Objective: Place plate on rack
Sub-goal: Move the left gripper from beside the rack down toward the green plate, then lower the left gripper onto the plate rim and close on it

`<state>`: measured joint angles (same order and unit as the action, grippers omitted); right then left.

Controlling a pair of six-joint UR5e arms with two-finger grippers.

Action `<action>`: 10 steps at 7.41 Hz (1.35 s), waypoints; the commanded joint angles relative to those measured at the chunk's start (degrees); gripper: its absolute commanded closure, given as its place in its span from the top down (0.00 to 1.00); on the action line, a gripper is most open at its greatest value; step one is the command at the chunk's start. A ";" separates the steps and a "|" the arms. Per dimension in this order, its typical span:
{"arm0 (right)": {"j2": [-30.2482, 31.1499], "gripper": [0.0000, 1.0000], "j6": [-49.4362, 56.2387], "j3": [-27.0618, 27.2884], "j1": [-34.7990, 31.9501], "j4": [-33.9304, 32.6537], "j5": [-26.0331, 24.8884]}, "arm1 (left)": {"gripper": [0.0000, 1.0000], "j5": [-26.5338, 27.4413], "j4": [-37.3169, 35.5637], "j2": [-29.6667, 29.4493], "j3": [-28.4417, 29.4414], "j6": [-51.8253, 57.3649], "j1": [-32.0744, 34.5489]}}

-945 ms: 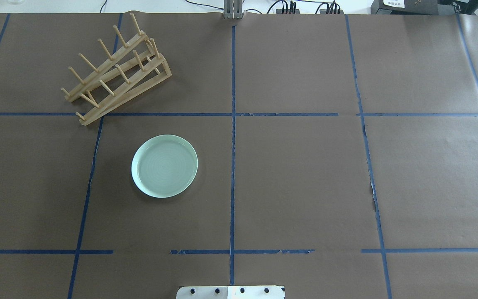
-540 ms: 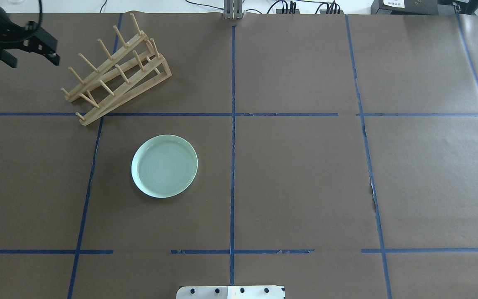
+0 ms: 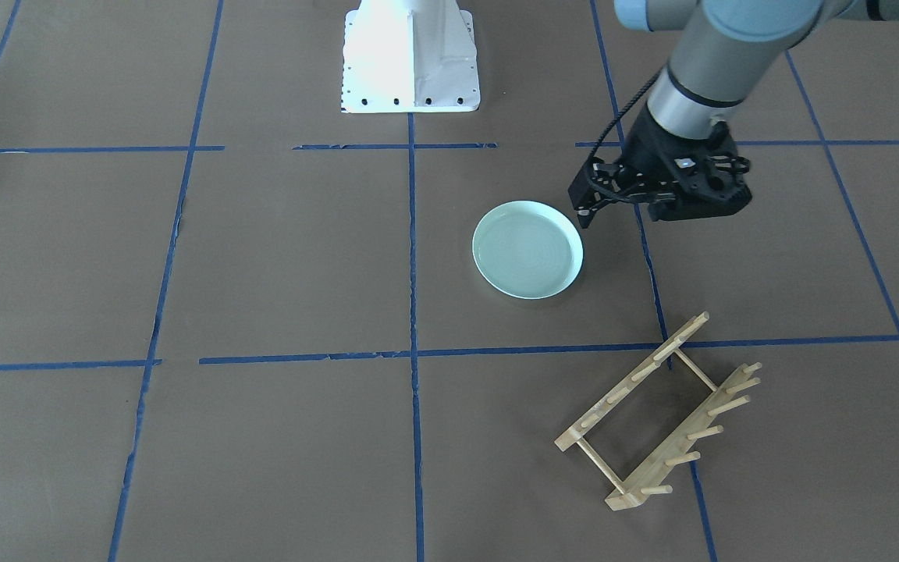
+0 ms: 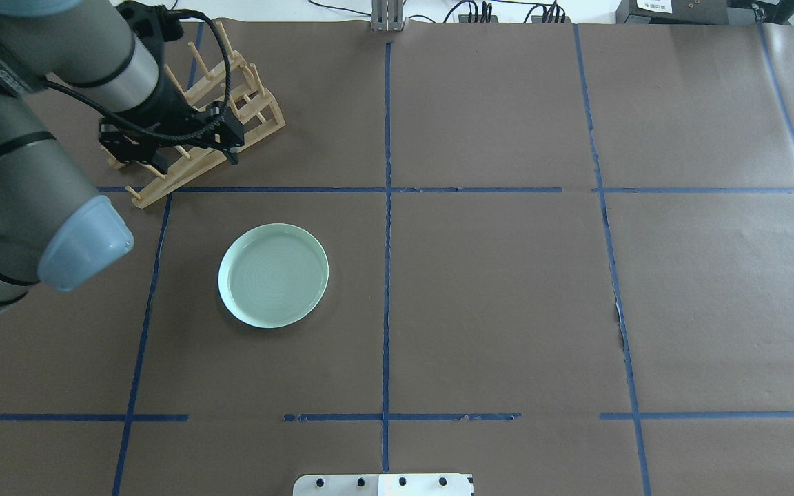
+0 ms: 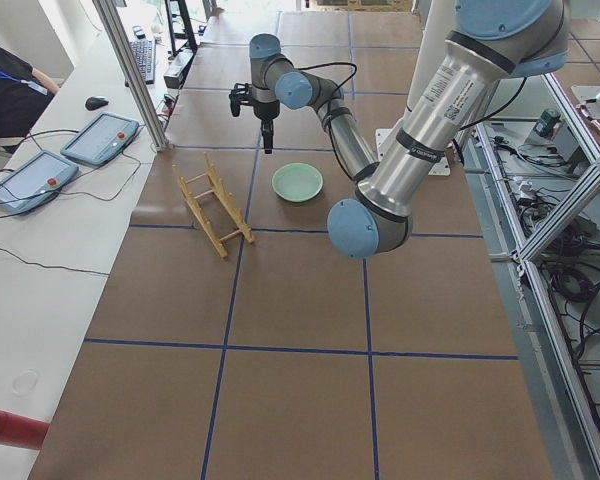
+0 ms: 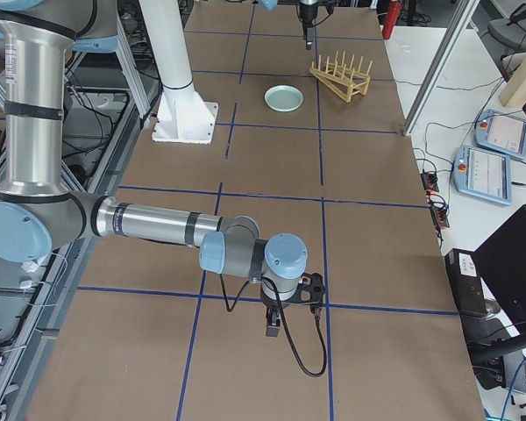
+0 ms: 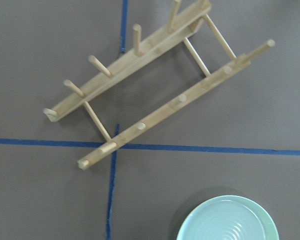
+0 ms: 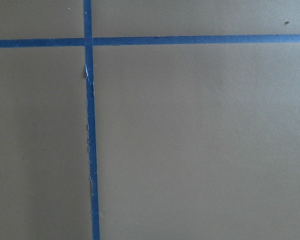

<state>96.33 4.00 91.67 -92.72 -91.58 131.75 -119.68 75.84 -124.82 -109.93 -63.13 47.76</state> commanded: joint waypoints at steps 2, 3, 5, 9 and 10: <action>0.00 1.00 0.04 0.00 0.08 0.00 0.00 | 1.00 6.62 -0.25 -3.32 1.29 -3.58 -6.18; 0.00 1.00 -0.04 0.00 0.08 0.00 0.00 | 1.00 14.05 -0.34 -3.32 2.08 -6.89 -12.63; 0.00 1.00 0.04 0.00 0.00 0.00 0.00 | 1.00 15.62 0.19 -4.20 4.80 -11.93 -14.98; 0.00 1.00 -0.04 0.00 0.00 0.00 0.00 | 1.00 15.97 7.89 -7.54 18.49 -12.89 -18.13; 0.00 1.00 0.04 0.00 0.08 0.00 0.00 | 1.00 15.97 11.58 -7.37 20.44 -15.42 -18.49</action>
<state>96.33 4.01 91.66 -92.69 -91.58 131.75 -103.73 82.93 -132.18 -92.74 -76.45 30.20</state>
